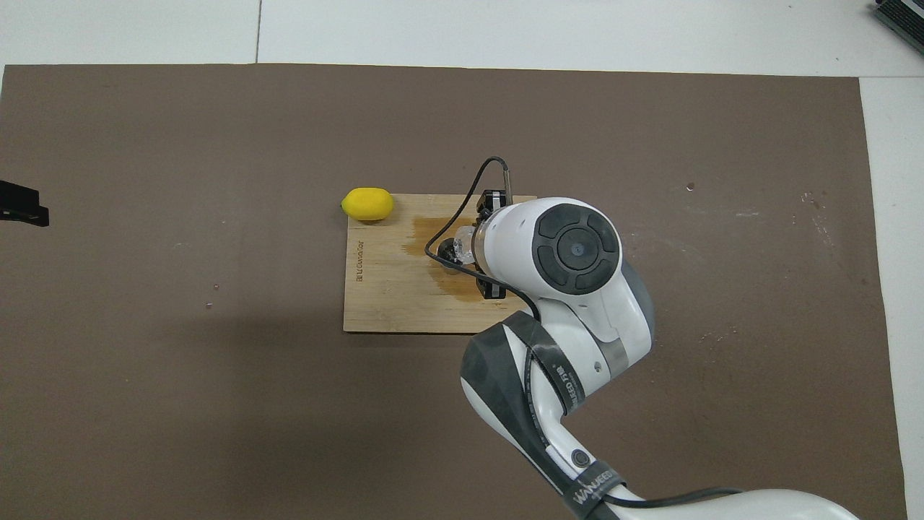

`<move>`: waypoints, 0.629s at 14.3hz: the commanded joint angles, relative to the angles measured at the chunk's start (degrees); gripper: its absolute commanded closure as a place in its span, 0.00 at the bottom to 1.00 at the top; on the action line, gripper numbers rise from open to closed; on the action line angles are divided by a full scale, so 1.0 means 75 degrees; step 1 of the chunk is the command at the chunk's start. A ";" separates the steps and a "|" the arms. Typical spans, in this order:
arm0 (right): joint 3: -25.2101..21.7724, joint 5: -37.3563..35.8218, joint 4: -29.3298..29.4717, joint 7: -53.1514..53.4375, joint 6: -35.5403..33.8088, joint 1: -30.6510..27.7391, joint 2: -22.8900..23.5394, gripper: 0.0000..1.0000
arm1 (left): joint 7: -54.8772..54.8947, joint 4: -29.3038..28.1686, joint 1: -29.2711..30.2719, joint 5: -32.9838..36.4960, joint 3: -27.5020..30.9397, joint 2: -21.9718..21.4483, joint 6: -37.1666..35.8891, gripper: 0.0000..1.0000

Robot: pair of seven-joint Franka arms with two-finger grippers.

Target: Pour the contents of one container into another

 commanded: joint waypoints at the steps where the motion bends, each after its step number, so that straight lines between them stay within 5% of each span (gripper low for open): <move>1: -0.0050 -0.0303 0.0116 0.0306 -0.0125 0.0108 0.0061 1.00 | -0.0123 0.0186 -0.0293 0.0047 0.0304 0.0128 0.0009 0.00; 9: -0.0085 -0.0479 0.0093 0.0306 -0.0149 0.0155 0.0049 1.00 | -0.0815 0.0256 -0.0621 0.0047 0.0234 -0.0012 -0.0728 0.00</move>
